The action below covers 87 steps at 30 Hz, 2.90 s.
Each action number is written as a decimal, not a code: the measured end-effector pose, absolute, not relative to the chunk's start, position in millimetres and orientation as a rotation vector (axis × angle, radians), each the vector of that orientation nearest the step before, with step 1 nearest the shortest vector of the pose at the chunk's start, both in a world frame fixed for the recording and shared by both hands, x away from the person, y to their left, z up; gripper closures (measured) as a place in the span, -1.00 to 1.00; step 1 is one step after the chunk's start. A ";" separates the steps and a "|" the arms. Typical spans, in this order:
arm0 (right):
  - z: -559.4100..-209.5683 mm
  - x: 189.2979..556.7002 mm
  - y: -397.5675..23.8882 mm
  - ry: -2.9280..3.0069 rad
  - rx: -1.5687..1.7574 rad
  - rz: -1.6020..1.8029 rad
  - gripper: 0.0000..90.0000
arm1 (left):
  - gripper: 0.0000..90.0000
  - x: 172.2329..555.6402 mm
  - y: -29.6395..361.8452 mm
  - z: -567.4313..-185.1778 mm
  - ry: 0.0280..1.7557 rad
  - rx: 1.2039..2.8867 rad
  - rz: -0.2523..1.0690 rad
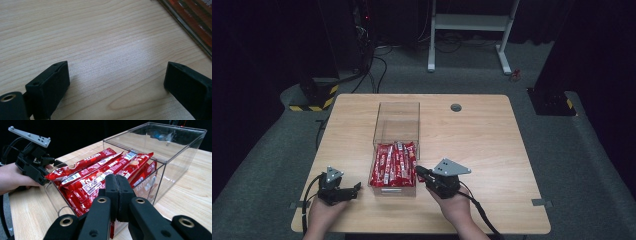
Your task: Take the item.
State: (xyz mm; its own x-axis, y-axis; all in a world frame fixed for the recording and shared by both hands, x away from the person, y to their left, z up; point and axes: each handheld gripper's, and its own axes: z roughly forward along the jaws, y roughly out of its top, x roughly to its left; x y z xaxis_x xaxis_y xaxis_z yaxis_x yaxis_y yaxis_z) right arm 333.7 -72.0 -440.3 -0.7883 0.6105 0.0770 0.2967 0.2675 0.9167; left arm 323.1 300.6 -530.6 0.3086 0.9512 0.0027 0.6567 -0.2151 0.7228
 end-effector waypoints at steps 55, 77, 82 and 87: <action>-451.8 364.9 -119.1 2.109 1.011 1.399 0.99 | -0.83 322.8 300.7 -530.5 1.412 1.961 0.611; -491.3 387.1 -128.6 2.165 1.150 1.266 0.99 | -0.82 322.8 300.7 -530.5 1.412 1.960 0.610; -497.4 390.6 -130.4 2.177 1.169 1.240 0.99 | -0.82 322.8 300.8 -530.6 1.409 1.960 0.609; -502.7 393.5 -131.4 2.188 1.180 1.219 0.99 | -0.82 322.7 300.9 -530.5 1.406 1.961 0.610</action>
